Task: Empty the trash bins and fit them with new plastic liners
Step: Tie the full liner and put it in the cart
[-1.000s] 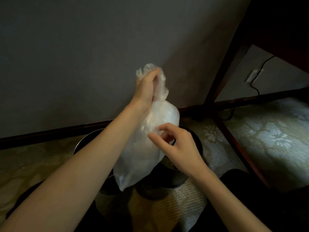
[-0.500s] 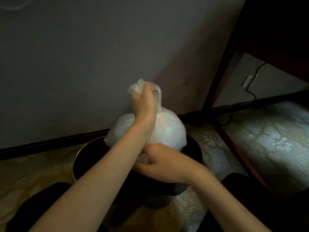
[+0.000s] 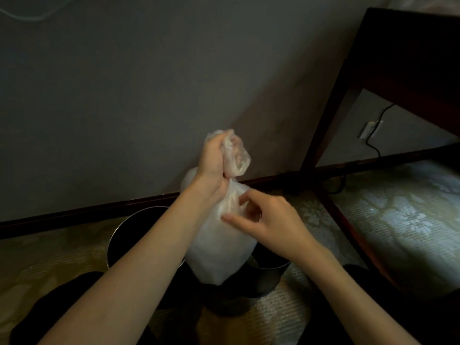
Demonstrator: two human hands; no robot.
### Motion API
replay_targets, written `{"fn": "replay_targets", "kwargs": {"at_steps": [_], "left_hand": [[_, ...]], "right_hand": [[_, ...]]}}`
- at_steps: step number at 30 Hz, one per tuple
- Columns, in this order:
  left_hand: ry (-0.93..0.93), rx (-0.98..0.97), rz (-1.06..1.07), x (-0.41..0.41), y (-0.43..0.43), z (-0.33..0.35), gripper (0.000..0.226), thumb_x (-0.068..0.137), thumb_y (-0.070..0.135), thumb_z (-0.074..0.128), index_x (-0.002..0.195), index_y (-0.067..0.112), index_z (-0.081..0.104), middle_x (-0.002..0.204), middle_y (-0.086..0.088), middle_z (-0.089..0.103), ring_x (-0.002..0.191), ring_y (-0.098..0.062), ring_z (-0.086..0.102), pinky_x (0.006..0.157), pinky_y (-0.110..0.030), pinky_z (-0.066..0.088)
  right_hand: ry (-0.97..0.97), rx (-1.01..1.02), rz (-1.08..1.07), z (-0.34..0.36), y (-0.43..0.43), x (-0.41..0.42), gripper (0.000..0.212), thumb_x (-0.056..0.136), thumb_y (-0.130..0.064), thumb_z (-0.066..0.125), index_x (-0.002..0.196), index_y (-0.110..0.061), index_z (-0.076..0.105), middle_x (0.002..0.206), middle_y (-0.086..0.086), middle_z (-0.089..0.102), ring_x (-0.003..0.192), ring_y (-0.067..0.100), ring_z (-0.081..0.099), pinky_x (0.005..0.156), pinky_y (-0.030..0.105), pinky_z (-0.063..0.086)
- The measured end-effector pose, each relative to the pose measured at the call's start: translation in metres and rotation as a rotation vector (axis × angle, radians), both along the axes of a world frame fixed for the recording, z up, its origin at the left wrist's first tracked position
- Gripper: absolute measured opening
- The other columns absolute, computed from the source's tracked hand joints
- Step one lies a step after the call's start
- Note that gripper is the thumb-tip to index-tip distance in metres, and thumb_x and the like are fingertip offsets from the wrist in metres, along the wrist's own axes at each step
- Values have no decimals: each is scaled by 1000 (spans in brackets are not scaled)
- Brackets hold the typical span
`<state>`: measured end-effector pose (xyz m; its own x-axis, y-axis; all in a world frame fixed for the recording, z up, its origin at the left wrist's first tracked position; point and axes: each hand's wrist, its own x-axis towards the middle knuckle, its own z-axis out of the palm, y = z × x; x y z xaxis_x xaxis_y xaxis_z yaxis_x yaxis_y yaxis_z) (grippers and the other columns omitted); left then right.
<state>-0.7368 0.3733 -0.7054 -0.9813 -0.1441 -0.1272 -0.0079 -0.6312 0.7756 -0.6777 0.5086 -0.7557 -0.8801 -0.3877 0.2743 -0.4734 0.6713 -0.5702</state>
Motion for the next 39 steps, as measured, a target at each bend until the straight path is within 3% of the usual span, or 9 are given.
{"fn": "replay_targets", "kwargs": {"at_steps": [4,8,12,15,18,22,26,33,39], "left_hand": [[-66,-20,-189,13,3,-5,40,92,44,54,71,14,69,66,-3,64,56,-15,63,51,-24,51],[53,-87,-336,19,4,-8,74,92,70,35,82,12,80,88,-12,74,82,-21,73,69,-29,58],[20,-324,-433,18,-2,-11,102,83,85,16,117,2,67,97,-14,75,93,-24,73,71,-30,58],[33,-458,-460,17,-3,-11,115,78,90,15,109,-11,61,60,-7,60,52,-17,55,46,-23,36],[54,-557,-468,17,4,-8,87,73,92,17,57,13,50,51,-1,43,40,-8,30,38,-20,22],[-9,-560,-344,14,7,-17,79,72,88,29,105,22,55,65,2,63,43,-7,46,36,-19,27],[91,-567,-356,16,6,-26,64,90,72,34,101,11,51,56,-2,48,41,-9,38,35,-18,23],[271,-831,-338,29,-12,-30,15,95,-1,51,110,-3,53,61,-3,54,51,-11,48,58,-24,43],[304,-1042,-481,30,-30,-24,6,90,1,64,95,-1,65,73,-7,67,72,-13,63,73,-27,47]], "right_hand": [[-72,-408,-32,12,-5,-17,59,78,-59,74,125,-31,51,95,-14,70,86,-1,68,74,25,57],[78,-307,-112,22,-5,-22,72,76,-63,69,135,-31,43,107,-13,69,95,1,67,77,31,58],[141,7,-93,34,1,-32,46,75,-70,67,89,-29,53,80,-9,60,71,9,58,60,36,48],[133,67,-96,38,3,-33,50,72,-71,67,71,-25,50,65,-7,52,60,9,50,53,36,39],[8,-145,-108,39,3,-35,38,66,-57,78,69,-23,60,59,-4,59,56,10,55,52,38,42],[-188,-384,10,35,2,-38,9,79,-18,77,75,-19,69,66,5,69,62,20,67,51,37,49],[-252,-650,4,29,8,-41,9,87,-7,70,79,-3,67,67,15,68,60,23,65,54,34,50],[-201,-821,-55,29,15,-46,19,89,-14,71,85,4,65,63,7,66,57,17,65,55,28,53],[-213,-887,-104,11,19,-45,15,90,-10,70,80,0,66,60,6,63,54,13,62,54,24,52]]}}
